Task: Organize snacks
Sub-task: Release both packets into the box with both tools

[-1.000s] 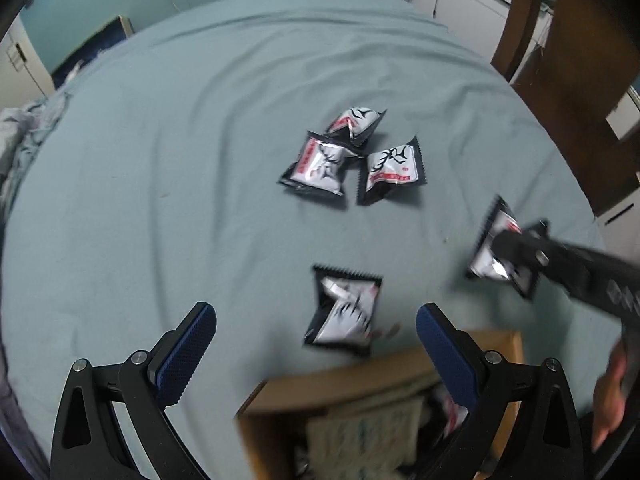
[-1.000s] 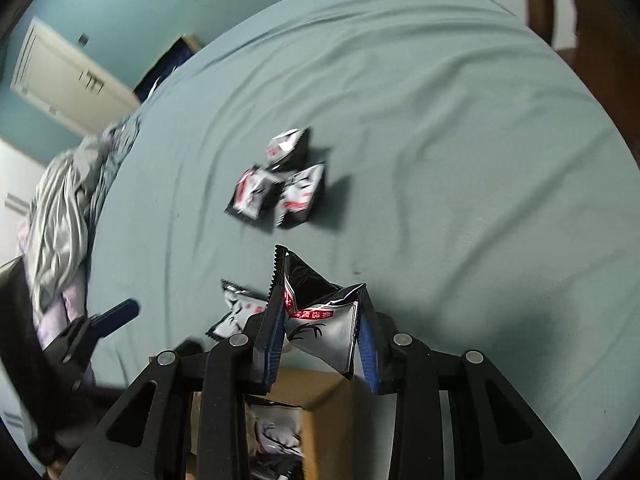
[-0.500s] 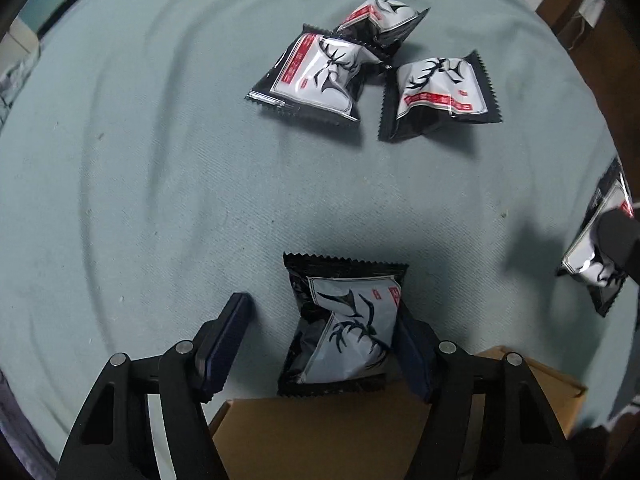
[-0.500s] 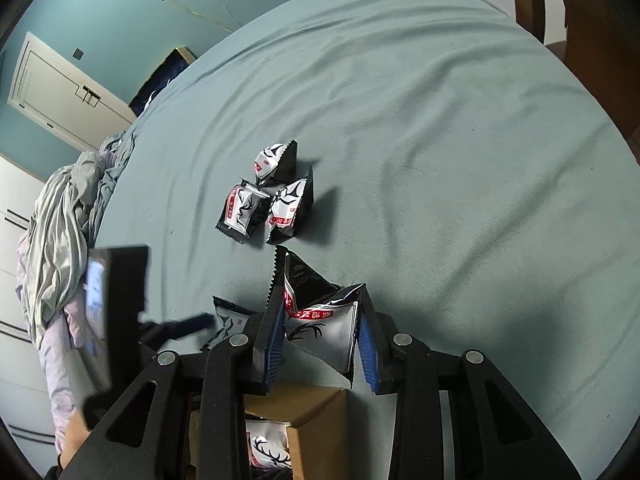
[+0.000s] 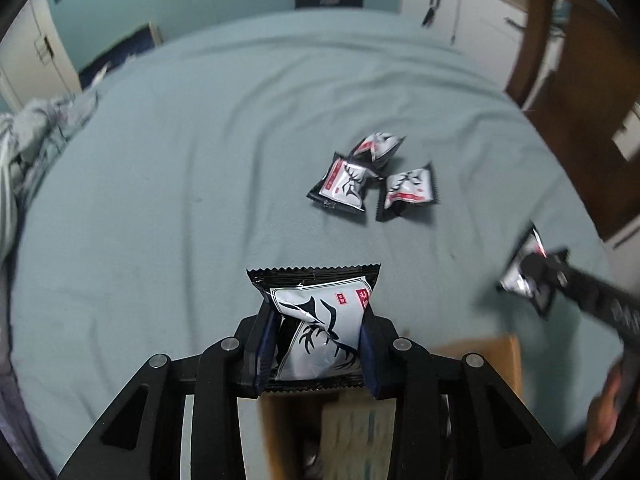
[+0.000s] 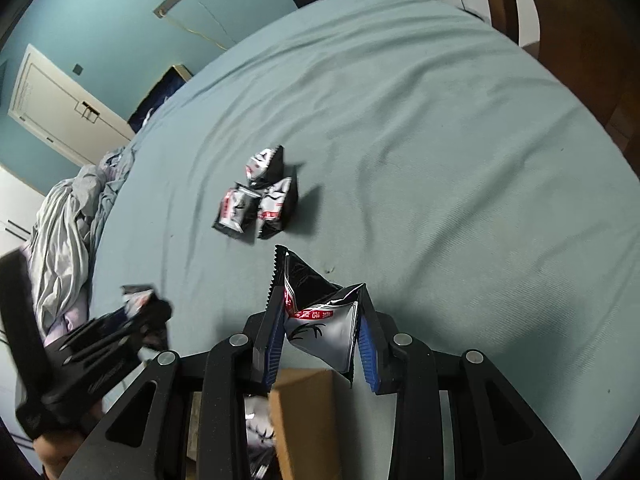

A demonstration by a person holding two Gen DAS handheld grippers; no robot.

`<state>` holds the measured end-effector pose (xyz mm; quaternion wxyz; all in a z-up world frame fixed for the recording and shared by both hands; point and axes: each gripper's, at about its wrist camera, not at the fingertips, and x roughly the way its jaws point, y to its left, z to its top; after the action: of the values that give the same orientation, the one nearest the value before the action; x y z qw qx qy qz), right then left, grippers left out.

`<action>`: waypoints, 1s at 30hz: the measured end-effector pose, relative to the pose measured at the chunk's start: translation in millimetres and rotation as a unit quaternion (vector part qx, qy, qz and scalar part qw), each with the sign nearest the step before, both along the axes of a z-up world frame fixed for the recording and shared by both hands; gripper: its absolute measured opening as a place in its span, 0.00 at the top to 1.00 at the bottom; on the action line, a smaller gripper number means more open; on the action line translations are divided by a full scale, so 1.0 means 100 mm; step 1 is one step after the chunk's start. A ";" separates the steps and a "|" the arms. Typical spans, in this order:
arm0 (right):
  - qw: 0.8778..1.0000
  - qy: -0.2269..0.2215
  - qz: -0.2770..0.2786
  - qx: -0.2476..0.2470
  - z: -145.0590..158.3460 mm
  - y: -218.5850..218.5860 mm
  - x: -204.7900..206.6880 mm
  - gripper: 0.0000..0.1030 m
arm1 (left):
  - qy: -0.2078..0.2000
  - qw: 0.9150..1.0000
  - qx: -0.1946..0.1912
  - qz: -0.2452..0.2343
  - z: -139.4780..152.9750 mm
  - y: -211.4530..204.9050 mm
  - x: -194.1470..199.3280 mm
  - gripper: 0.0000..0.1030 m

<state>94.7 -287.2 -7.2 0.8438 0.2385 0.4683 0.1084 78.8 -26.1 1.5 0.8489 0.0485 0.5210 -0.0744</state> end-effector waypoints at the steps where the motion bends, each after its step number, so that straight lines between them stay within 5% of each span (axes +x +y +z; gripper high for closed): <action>1: 1.000 -0.010 0.002 -0.004 0.05 0.02 -0.04 0.70 | -0.005 1.000 -0.007 -0.004 0.07 0.03 -0.09 0.67; 5: 0.999 -0.039 0.016 -0.013 0.17 0.09 -0.23 0.70 | -0.013 0.999 -0.036 -0.021 0.26 0.11 -0.41 0.67; 15: 0.998 -0.059 0.036 0.010 0.13 0.17 -0.71 0.70 | -0.003 0.998 -0.021 -0.059 0.05 -0.13 -0.75 0.64; 17: 0.997 -0.068 0.038 0.005 0.17 0.15 -0.80 0.70 | -0.013 0.998 -0.027 -0.053 0.09 -0.13 -0.75 0.51; 19: 0.996 -0.076 0.037 0.006 0.20 0.13 -0.89 0.70 | -0.034 0.998 -0.037 -0.038 0.15 -0.08 -0.75 0.16; 30: 0.992 -0.092 0.077 -0.032 0.27 0.34 -1.14 0.70 | -0.033 0.999 -0.035 0.023 0.20 0.26 -0.63 0.15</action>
<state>-19.5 -253.3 19.6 0.8796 0.1637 0.4091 0.1792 15.8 -0.1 21.3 0.8682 0.0087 0.4909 -0.0715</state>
